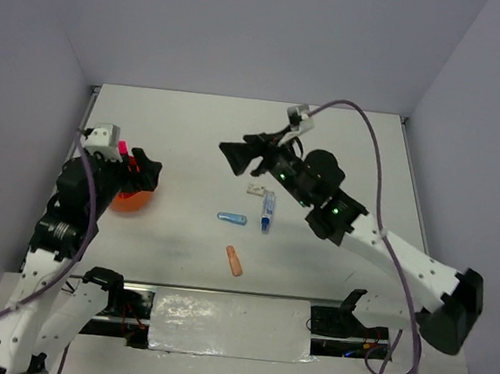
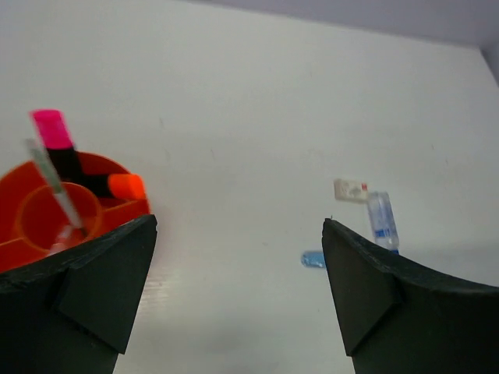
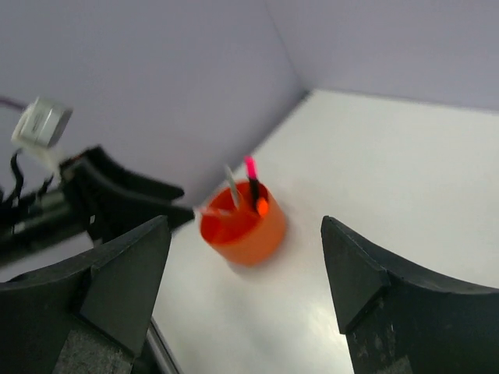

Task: Sort the stationery into containers
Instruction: Pick up the stationery from the center of the board.

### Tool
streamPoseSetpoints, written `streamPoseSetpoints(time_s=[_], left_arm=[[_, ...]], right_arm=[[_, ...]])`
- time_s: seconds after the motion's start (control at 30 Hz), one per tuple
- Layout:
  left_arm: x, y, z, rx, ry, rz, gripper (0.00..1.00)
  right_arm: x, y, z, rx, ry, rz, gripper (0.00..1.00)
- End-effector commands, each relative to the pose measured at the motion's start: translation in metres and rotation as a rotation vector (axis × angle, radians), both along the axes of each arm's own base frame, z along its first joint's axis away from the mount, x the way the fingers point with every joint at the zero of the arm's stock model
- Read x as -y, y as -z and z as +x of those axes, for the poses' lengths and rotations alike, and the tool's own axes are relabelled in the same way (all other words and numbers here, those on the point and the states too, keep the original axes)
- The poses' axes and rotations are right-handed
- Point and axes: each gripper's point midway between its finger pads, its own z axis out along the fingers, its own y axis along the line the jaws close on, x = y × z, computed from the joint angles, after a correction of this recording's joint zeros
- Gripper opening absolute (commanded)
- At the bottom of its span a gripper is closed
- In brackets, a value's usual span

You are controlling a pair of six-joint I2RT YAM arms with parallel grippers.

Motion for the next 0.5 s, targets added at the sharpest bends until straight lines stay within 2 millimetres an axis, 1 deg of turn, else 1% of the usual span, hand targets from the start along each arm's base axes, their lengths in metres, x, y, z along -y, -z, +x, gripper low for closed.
streamPoseSetpoints(time_s=[0.0,0.03,0.07,0.1,0.13,0.17,0.2,0.23,0.3,0.33,0.37,0.4,0.43,0.47], left_arm=[[0.052,0.021,0.015,-0.125,0.211,-0.129,0.99],[0.060,0.028,0.018,-0.146,0.225,-0.135,0.99],[0.081,0.033,0.013,-0.162,0.279,-0.134,0.99],[0.085,0.039,0.019,-0.172,0.241,-0.118,0.99],[0.117,0.050,0.015,-0.208,0.326,-0.093,0.99],[0.126,0.057,0.016,-0.227,0.328,-0.065,0.99],[0.137,0.073,0.025,-0.277,0.321,-0.019,0.99],[0.157,0.080,0.023,-0.290,0.371,-0.002,0.99],[0.172,0.091,0.029,-0.330,0.375,-0.006,0.99],[0.179,0.108,0.034,-0.368,0.354,0.006,0.99],[0.185,0.113,0.035,-0.389,0.327,-0.023,0.99],[0.189,0.125,0.040,-0.425,0.278,-0.019,0.99],[0.179,0.135,0.040,-0.447,0.161,0.031,0.99],[0.183,0.139,0.039,-0.479,0.071,-0.037,0.99]], right_arm=[[0.064,0.075,-0.012,-0.194,0.187,-0.176,0.85],[0.081,0.089,-0.021,-0.238,0.219,-0.219,0.85],[0.107,0.070,-0.030,-0.215,0.277,-0.169,0.86],[0.120,0.075,-0.036,-0.230,0.300,-0.173,0.86],[0.134,0.085,-0.043,-0.259,0.328,-0.213,0.86],[0.154,0.077,-0.049,-0.250,0.374,-0.191,0.86],[0.162,0.073,-0.054,-0.252,0.387,-0.197,0.87],[0.172,0.083,-0.060,-0.275,0.400,-0.247,0.87],[0.187,0.077,-0.069,-0.273,0.416,-0.249,0.87],[0.192,0.084,-0.072,-0.291,0.420,-0.280,0.87],[0.197,0.082,-0.076,-0.287,0.421,-0.272,0.87],[0.201,0.086,-0.078,-0.294,0.431,-0.280,0.87],[0.207,0.089,-0.082,-0.300,0.439,-0.280,0.87],[0.209,0.090,-0.083,-0.301,0.441,-0.275,0.87]])
